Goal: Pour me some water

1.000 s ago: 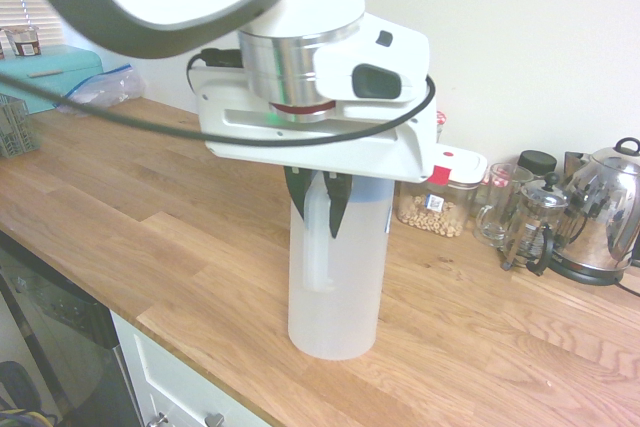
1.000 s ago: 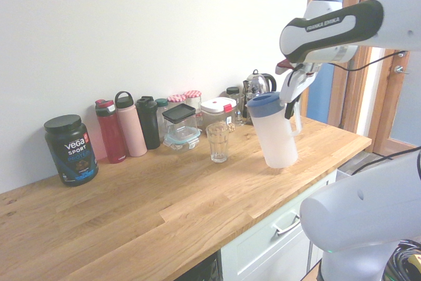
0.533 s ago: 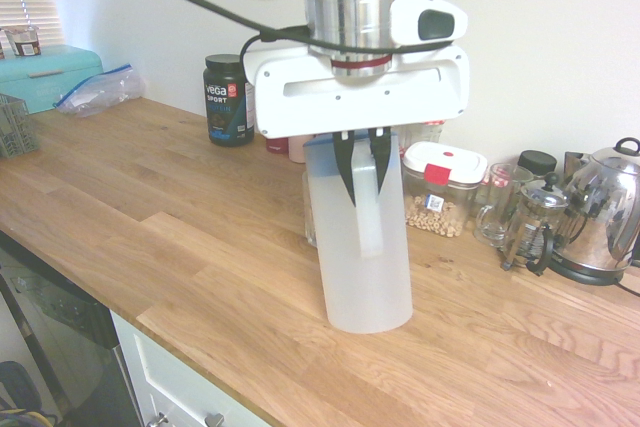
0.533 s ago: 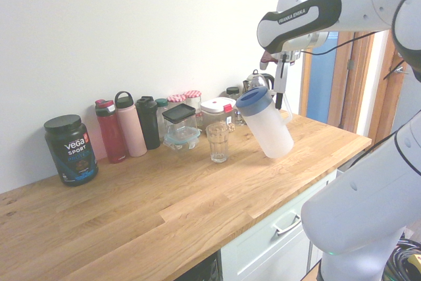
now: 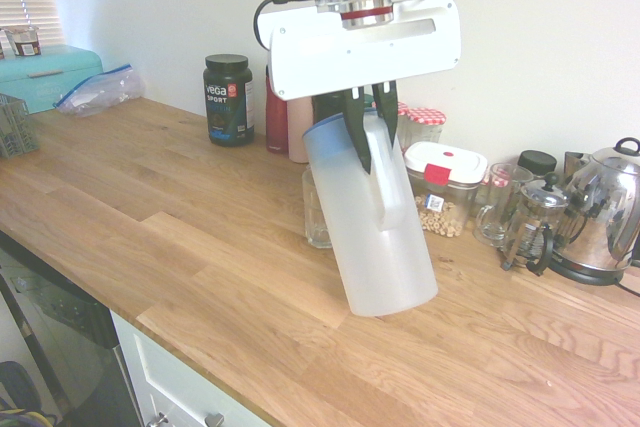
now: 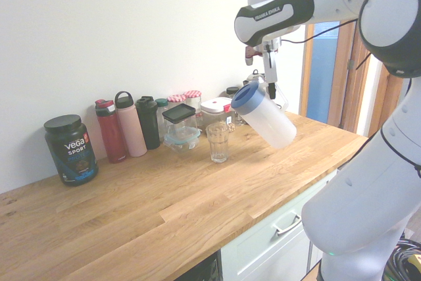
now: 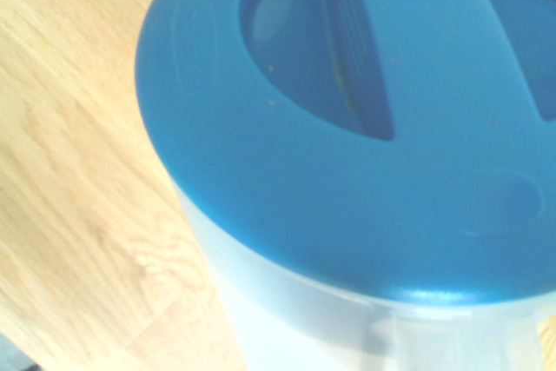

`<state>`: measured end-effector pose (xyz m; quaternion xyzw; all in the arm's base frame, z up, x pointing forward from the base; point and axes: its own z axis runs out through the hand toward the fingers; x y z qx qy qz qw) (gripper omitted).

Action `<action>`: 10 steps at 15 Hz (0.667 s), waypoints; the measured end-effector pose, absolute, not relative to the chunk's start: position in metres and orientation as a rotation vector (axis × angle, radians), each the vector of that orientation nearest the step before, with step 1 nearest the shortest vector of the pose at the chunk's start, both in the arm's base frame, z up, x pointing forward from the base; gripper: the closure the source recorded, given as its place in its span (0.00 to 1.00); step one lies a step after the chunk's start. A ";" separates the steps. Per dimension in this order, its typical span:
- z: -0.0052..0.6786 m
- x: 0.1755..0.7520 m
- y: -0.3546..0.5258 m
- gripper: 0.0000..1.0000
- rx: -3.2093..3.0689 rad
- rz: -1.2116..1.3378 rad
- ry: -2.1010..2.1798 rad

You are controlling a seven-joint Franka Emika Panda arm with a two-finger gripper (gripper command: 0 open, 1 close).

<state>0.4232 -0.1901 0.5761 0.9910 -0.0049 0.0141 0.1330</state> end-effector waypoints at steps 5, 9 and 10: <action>0.564 0.473 -0.154 1.00 2.741 -0.132 0.099; 0.565 0.478 -0.141 1.00 2.667 -0.182 0.127; 0.563 0.479 -0.138 1.00 2.647 -0.201 0.138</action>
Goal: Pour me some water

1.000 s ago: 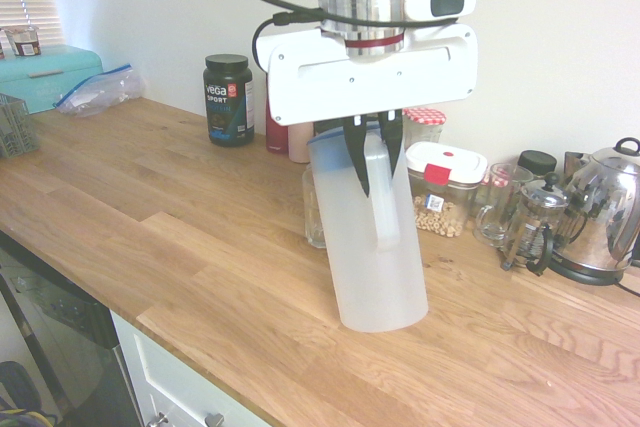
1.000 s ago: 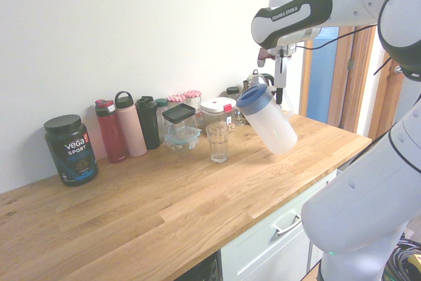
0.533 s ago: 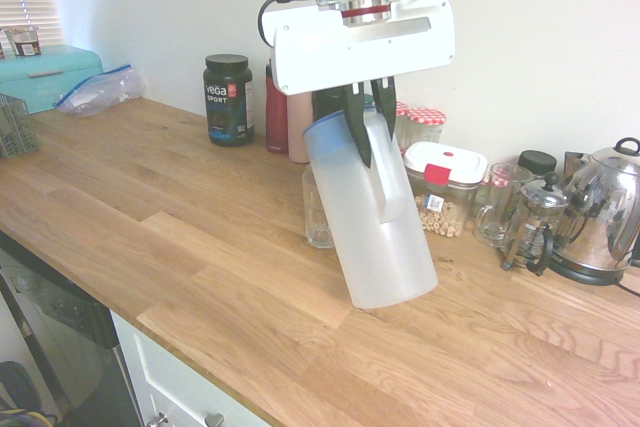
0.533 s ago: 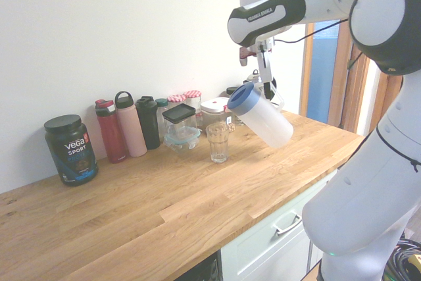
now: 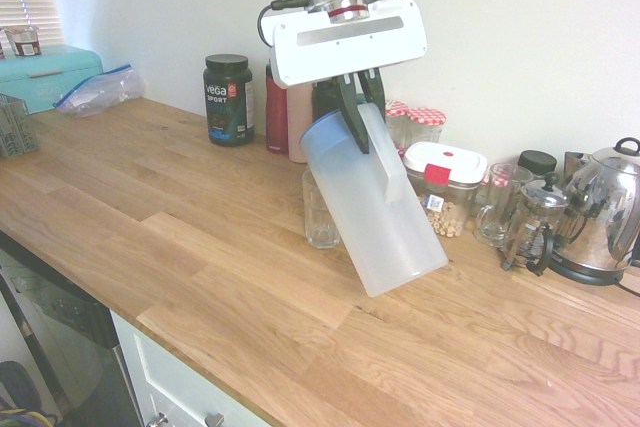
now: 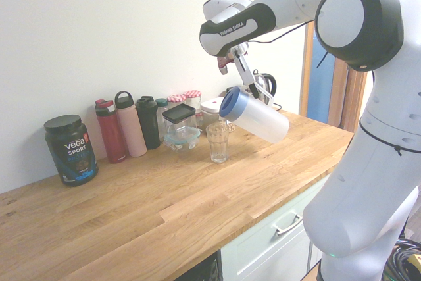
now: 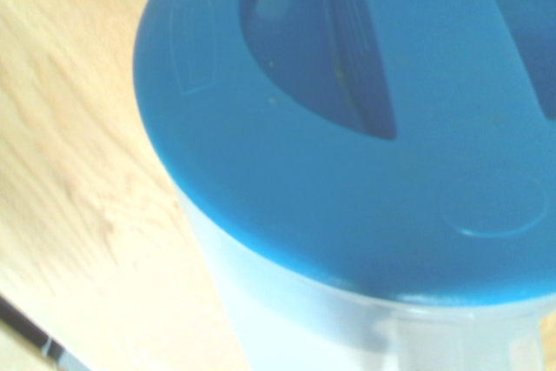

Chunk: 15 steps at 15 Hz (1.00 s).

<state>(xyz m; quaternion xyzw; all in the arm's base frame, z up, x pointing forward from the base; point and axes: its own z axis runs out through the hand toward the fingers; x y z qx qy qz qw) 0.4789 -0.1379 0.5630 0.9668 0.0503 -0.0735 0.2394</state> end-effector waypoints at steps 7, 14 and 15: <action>0.551 0.489 -0.120 1.00 2.551 -0.248 0.161; 0.551 0.485 -0.118 1.00 2.602 -0.217 0.113; 0.554 0.482 -0.120 1.00 2.643 -0.186 0.092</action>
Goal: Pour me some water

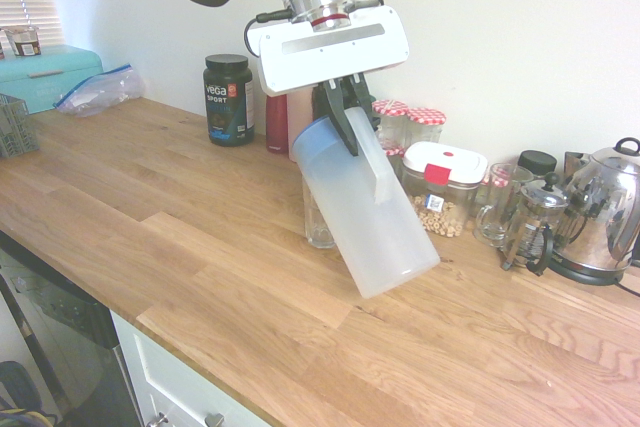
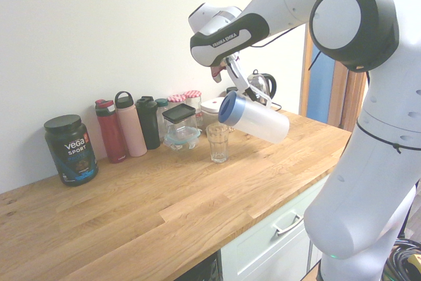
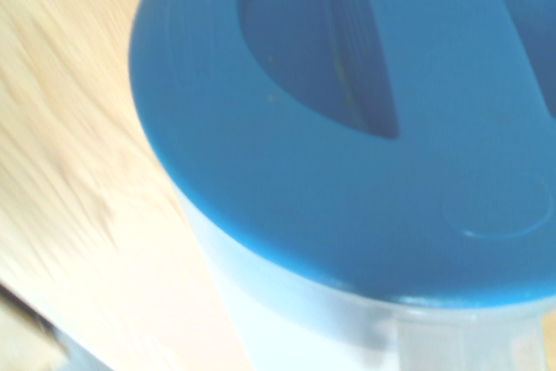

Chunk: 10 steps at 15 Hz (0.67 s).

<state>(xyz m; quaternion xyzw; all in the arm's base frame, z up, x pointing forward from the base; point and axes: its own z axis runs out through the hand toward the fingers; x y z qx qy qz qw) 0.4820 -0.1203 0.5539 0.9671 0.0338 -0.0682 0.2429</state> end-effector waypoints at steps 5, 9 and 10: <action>0.563 0.420 -0.160 1.00 2.802 0.008 -0.116; 0.593 0.348 -0.169 1.00 2.927 0.134 -0.336; 0.599 0.334 -0.178 1.00 2.947 0.176 -0.399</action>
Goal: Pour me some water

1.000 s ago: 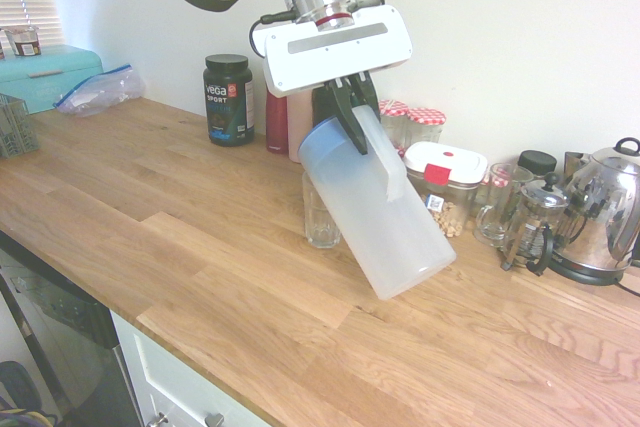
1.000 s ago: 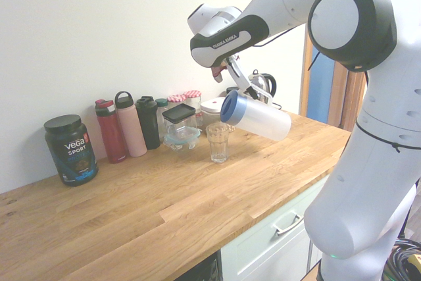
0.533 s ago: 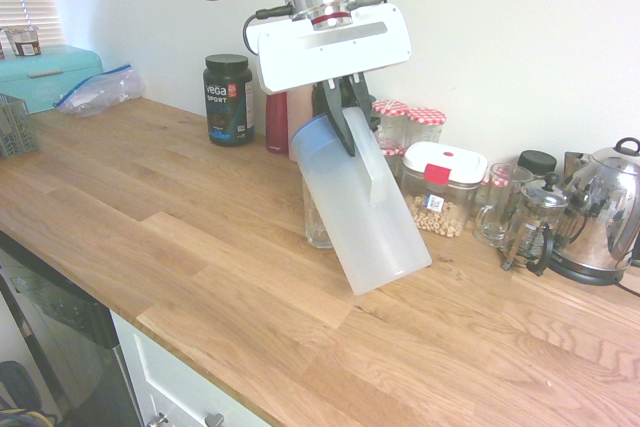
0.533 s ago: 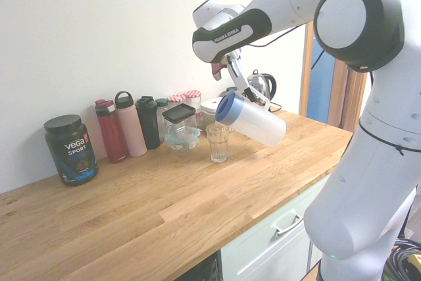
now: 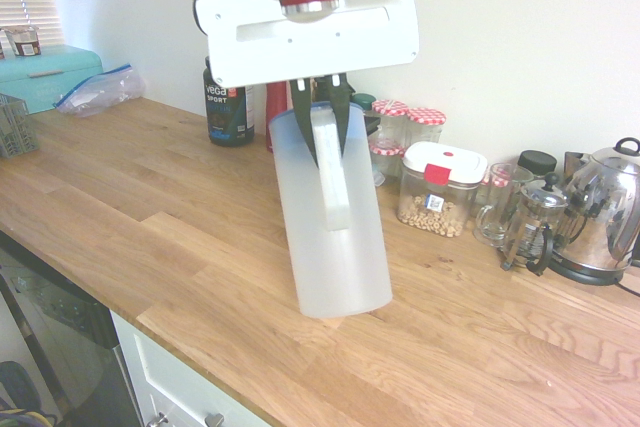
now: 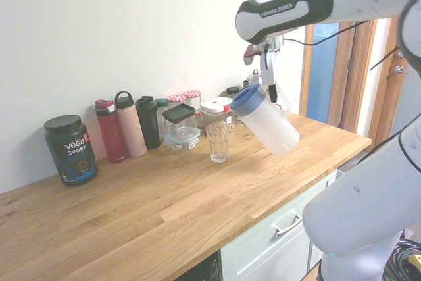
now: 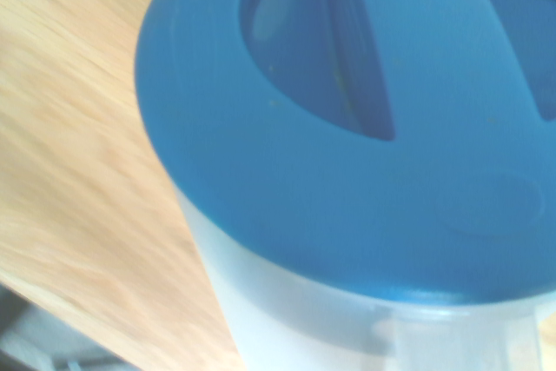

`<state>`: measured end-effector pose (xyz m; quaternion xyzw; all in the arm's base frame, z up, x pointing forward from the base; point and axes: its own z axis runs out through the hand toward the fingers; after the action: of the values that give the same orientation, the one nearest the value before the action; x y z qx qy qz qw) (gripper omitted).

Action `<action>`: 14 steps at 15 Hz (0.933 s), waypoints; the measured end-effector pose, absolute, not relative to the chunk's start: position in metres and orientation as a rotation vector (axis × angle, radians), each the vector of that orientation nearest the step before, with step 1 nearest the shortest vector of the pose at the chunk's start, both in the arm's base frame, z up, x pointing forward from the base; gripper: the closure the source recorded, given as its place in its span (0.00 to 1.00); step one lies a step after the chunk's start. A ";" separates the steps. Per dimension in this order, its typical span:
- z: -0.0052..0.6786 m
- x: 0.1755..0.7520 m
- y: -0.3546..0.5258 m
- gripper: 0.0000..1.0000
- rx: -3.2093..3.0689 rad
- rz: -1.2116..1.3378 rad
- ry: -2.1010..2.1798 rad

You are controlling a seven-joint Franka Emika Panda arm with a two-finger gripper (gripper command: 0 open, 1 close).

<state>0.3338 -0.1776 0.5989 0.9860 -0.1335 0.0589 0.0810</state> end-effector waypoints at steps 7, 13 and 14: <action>0.561 0.299 -0.209 1.00 2.995 0.372 -0.927; 0.549 0.268 -0.182 1.00 2.911 0.655 -1.270; 0.548 0.265 -0.179 1.00 2.885 0.715 -1.314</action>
<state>0.2648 -0.1790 0.5478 0.8865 -0.4037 0.2197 -0.0543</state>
